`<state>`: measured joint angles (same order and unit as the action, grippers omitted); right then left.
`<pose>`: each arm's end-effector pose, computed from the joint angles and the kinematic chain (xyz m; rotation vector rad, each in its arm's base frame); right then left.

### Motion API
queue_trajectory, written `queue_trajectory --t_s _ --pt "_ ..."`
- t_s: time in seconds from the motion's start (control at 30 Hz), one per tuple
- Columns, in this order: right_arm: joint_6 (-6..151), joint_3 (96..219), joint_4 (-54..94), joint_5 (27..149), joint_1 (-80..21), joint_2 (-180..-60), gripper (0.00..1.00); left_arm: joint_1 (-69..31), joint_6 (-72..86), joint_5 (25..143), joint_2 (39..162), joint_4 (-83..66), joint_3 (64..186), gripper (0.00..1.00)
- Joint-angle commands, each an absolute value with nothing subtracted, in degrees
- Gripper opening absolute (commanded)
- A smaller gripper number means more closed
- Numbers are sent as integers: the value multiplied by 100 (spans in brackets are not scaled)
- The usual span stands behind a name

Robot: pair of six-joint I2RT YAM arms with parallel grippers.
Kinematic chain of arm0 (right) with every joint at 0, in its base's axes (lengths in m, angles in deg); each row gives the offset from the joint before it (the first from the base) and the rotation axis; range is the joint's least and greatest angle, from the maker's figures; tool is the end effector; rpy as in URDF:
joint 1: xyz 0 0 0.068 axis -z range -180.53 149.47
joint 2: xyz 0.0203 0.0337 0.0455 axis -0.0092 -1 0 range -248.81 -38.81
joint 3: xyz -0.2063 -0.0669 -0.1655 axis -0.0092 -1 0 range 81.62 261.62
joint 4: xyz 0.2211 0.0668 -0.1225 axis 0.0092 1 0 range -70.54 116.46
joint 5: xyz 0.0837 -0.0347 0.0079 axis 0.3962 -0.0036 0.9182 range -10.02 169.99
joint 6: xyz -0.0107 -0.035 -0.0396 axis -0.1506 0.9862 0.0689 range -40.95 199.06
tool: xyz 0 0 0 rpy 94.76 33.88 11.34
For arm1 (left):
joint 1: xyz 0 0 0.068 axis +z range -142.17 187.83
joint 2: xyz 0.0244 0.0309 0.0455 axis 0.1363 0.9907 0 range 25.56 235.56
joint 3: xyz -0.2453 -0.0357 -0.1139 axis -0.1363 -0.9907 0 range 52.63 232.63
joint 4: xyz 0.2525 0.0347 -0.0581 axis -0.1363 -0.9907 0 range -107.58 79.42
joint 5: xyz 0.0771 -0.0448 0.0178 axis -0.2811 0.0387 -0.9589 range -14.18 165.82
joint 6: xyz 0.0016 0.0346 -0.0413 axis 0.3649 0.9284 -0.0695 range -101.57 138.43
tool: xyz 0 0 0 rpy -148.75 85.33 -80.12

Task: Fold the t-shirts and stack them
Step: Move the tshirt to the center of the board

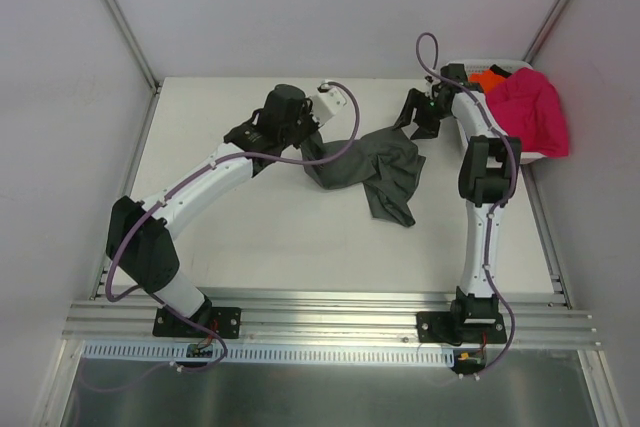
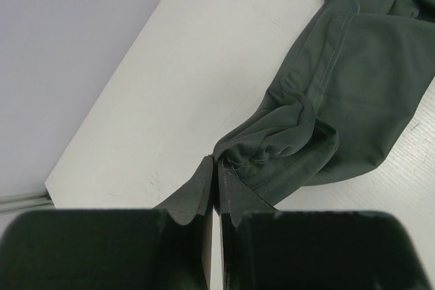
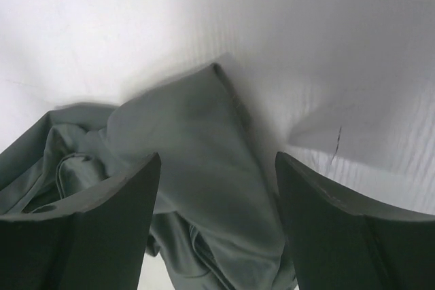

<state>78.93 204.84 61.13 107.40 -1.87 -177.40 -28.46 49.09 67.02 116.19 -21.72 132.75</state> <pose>0.5271 0.0287 0.1924 -0.2077 2.5050 0.6209 0.3064 -0.2182 0.3514 0.9866 1.6760 0.0844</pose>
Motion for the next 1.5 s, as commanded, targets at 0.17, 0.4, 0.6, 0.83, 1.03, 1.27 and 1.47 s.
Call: queue_trajectory --t_s 0.17,0.4,0.6,0.83,1.03,1.27,1.47 --pt "7616 21152 5796 10943 -255 -18137 72 -2838 4516 6878 11609 -2421 13639 0" --pt "7563 21363 5585 11031 -351 -18392 33 -2908 4463 6913 11670 -2473 13674 0" --pt "7519 21398 5541 10970 -413 -18454 31 -2917 4454 6905 11706 -2500 13736 0" --pt "7720 21433 5558 10881 -413 -18480 8 -2917 4436 6905 11618 -2509 13648 0" --pt "7800 21328 5629 10846 -395 -18165 1 -2917 4463 6896 11495 -2509 13534 0" --pt "7870 21056 5778 10706 -264 -17111 1 -2681 4577 6843 11284 -2500 13533 0" --pt "8037 20749 5884 10723 -141 -16047 1 -2302 4761 6808 11108 -2412 13657 1"
